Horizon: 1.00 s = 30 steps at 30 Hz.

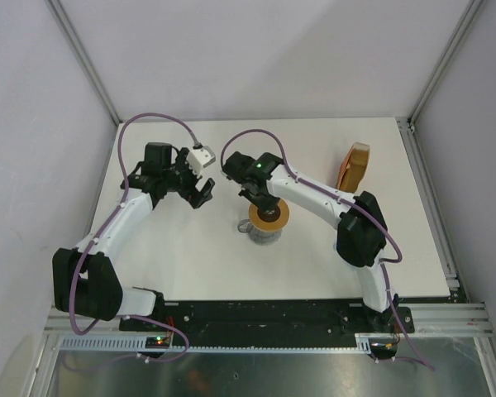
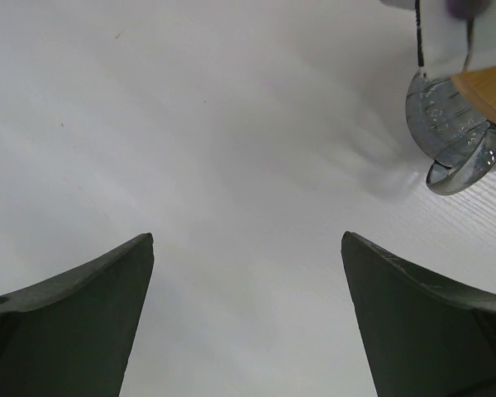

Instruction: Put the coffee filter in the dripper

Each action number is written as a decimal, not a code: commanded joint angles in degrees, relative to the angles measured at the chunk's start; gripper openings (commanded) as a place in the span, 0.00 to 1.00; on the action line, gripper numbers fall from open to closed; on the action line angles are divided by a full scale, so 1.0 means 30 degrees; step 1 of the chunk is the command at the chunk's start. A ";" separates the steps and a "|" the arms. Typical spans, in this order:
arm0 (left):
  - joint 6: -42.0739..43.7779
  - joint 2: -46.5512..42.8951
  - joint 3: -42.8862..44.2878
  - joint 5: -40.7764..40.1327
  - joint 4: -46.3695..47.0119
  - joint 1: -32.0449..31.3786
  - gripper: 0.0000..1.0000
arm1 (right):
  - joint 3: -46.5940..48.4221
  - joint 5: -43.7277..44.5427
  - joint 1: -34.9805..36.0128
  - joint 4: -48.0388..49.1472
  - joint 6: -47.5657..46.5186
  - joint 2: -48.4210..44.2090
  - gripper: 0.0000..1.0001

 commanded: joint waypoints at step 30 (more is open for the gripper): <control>-0.0043 -0.0542 0.0361 -0.0415 -0.0002 0.2376 1.00 | 0.1601 -0.0979 0.0752 -0.0393 -0.0258 -0.0193 0.00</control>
